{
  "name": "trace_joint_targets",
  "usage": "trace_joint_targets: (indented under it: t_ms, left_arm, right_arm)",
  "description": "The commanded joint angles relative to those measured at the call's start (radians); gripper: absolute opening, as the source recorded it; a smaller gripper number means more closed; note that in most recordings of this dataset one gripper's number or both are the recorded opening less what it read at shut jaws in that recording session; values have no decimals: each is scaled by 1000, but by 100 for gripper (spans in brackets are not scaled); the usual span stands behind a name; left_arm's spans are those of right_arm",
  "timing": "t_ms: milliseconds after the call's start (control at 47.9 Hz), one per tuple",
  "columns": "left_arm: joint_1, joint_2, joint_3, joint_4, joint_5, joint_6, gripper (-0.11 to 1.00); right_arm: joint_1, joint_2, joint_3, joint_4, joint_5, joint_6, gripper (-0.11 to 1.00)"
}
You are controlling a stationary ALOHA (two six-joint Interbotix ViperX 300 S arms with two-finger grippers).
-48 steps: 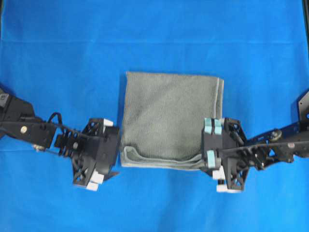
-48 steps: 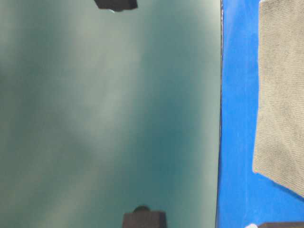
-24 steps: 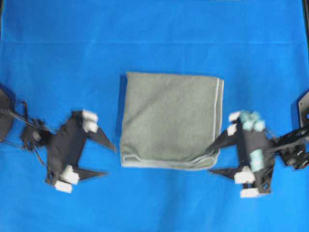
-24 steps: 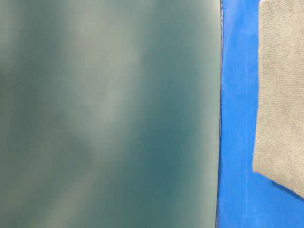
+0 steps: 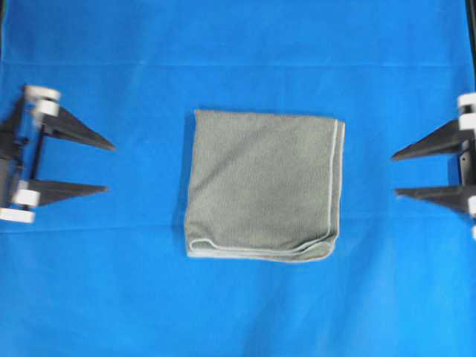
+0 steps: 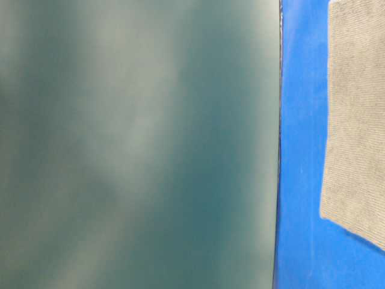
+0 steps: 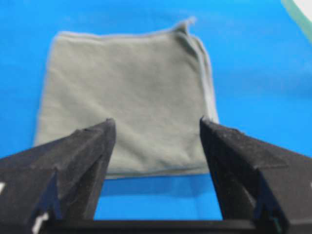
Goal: Fold a large towel.
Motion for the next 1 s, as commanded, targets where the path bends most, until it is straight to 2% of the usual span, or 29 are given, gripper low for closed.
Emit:
trace_joint_targets:
  t_ms: [0, 209, 438, 668, 981]
  left_arm:
    - [20, -92, 25, 2, 18, 2, 67]
    - [55, -284, 114, 2, 92, -12, 67]
    - [77, -414, 207, -5, 138, -28, 67]
    - [77, -419, 219, -5, 144, -40, 67]
    - [101, -417, 221, -5, 144, -40, 67]
  right_arm:
    - [-12, -72, 21, -29, 14, 8, 57]
    - [-48, -222, 124, -60, 49, 52, 57]
    - [-87, -319, 230, -103, 49, 140, 57]
    - [-143, -327, 295, -176, 48, 259, 57]
    - [-144, -288, 319, -186, 46, 319, 57]
